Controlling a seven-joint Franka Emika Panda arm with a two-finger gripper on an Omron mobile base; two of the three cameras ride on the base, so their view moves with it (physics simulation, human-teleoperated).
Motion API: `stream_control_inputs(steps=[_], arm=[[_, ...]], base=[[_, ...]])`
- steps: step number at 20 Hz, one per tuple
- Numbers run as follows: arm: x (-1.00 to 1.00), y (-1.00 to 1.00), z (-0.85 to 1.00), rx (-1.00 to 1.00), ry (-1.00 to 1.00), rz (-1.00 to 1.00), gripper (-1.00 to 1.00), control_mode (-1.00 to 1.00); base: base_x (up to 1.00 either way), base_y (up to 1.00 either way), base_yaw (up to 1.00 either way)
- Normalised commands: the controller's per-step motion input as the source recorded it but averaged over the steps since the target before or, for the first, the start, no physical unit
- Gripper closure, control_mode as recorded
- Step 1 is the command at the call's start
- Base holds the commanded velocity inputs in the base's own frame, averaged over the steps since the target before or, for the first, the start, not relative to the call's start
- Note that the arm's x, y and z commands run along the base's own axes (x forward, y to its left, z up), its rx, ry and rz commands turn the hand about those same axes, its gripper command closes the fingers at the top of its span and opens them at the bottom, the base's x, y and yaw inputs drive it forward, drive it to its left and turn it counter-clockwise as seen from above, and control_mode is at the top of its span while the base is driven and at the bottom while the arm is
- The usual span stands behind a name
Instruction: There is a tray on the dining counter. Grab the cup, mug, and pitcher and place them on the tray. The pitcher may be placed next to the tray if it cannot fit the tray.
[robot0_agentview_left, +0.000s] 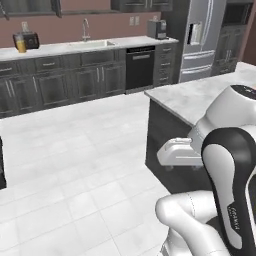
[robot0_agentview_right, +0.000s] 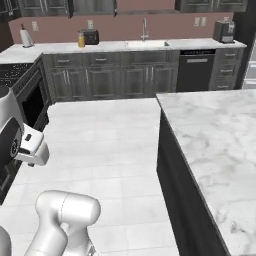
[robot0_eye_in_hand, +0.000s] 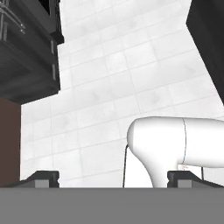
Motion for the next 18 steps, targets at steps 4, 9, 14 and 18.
stream_control_inputs(steps=[4,9,14,18], arm=[[0.0,0.0,0.0,0.0,0.0,0.0,-1.0,1.0],[0.0,0.0,0.0,0.0,0.0,0.0,-1.0,1.0],[0.0,0.0,0.0,0.0,0.0,0.0,-1.0,1.0],[0.0,0.0,0.0,0.0,0.0,0.0,-1.0,1.0]], base=[[1.0,0.83,-0.04],[1.0,0.4,0.0],[1.0,0.01,0.0],[1.0,0.0,0.0]])
